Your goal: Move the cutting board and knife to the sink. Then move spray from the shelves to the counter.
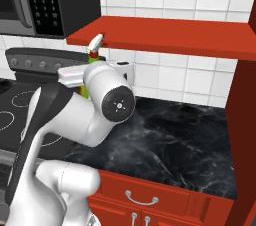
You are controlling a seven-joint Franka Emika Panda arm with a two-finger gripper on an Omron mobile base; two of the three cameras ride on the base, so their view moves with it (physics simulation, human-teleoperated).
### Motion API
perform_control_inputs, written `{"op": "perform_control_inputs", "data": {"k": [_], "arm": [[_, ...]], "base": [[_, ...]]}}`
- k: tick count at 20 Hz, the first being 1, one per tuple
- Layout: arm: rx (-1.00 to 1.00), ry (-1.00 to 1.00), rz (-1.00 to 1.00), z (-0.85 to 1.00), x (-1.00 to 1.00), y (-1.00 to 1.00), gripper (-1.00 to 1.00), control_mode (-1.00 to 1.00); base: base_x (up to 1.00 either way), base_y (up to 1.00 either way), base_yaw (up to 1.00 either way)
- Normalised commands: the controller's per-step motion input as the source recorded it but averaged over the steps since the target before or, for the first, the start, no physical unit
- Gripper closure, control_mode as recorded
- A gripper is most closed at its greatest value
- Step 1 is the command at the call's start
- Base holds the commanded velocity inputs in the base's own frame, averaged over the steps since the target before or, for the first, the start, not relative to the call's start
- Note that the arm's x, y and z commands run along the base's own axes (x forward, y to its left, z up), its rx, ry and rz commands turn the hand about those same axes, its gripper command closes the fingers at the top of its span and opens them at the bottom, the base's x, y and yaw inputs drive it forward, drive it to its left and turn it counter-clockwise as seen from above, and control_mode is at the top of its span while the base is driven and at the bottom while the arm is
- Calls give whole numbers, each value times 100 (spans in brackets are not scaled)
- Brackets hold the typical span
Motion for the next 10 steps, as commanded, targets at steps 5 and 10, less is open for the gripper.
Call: {"op": "perform_control_inputs", "data": {"k": [5, 10], "arm": [[0, 0, 0, -48, -2, 13, 100, -100], [0, 1, 2, -45, 0, 9, 100, -100]], "base": [[0, 0, 0], [0, 0, 0]]}}
